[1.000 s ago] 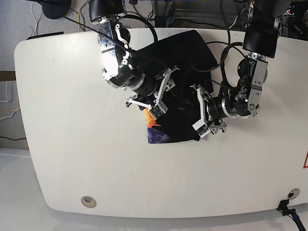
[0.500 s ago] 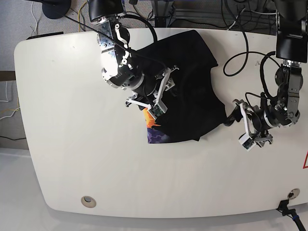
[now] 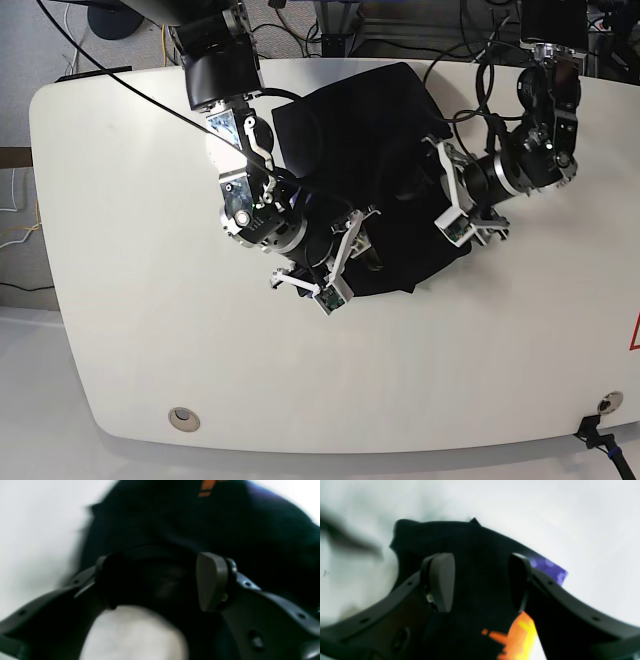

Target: Fold the T-shirt properly

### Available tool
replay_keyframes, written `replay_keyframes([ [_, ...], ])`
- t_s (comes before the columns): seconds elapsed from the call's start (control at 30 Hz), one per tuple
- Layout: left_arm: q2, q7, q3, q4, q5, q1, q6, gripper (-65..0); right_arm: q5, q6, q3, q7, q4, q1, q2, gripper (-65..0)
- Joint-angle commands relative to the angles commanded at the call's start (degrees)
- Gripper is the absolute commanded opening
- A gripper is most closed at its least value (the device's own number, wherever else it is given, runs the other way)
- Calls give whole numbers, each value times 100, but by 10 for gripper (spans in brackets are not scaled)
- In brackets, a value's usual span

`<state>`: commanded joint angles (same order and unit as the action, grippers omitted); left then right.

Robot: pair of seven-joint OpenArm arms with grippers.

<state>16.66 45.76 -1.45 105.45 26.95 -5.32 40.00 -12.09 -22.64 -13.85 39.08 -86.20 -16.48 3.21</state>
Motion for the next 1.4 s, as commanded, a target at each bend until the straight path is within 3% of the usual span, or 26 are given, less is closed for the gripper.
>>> replay_keyframes([
  [0.07,-141,0,-9,0,-9,-132,0,-499,9,0,0,-290,457,-167,9,-397],
  [0.13,-167,0,-9,-9,-9,-211,0,-612,26,0,0,-466,888,-360,9,-502],
  [0.23,-255,9,-18,-70,-9,-264,0,-638,35,0,0,-826,1574,-607,-9,-650],
  [0.4,-316,-44,-396,-835,-62,-185,0,-640,44,0,9,-1284,2453,-826,-185,-650],
  [0.5,-316,-97,-800,-1486,-624,255,0,-640,44,0,9,-1442,2488,-747,-369,-650],
  [0.6,-316,-475,-1073,-2057,-1099,659,0,-640,0,0,18,-1459,2462,-527,-624,-650],
  [0.7,-316,-563,-1108,-2646,-1389,1248,0,-640,0,0,18,-1459,2057,-88,-870,-650],
  [0.83,-290,-571,-1108,-3437,-1424,2057,0,-639,-9,26,35,-1442,1222,642,-1099,-650],
  [0.97,-141,-580,-1116,-3824,-1424,2673,0,-639,-9,343,448,-1116,281,1363,-1002,-650],
  [1.2,-35,-563,-1081,-3780,-1389,3112,0,-638,18,360,589,-615,-624,1600,-818,-650],
  [1.3,149,-492,-879,-3165,-1389,2945,0,-638,-9,360,589,-475,-958,1442,-809,-650],
  [1.4,158,-53,-571,-2277,-1389,2374,0,-638,9,360,563,-475,-633,1037,-738,-650],
])
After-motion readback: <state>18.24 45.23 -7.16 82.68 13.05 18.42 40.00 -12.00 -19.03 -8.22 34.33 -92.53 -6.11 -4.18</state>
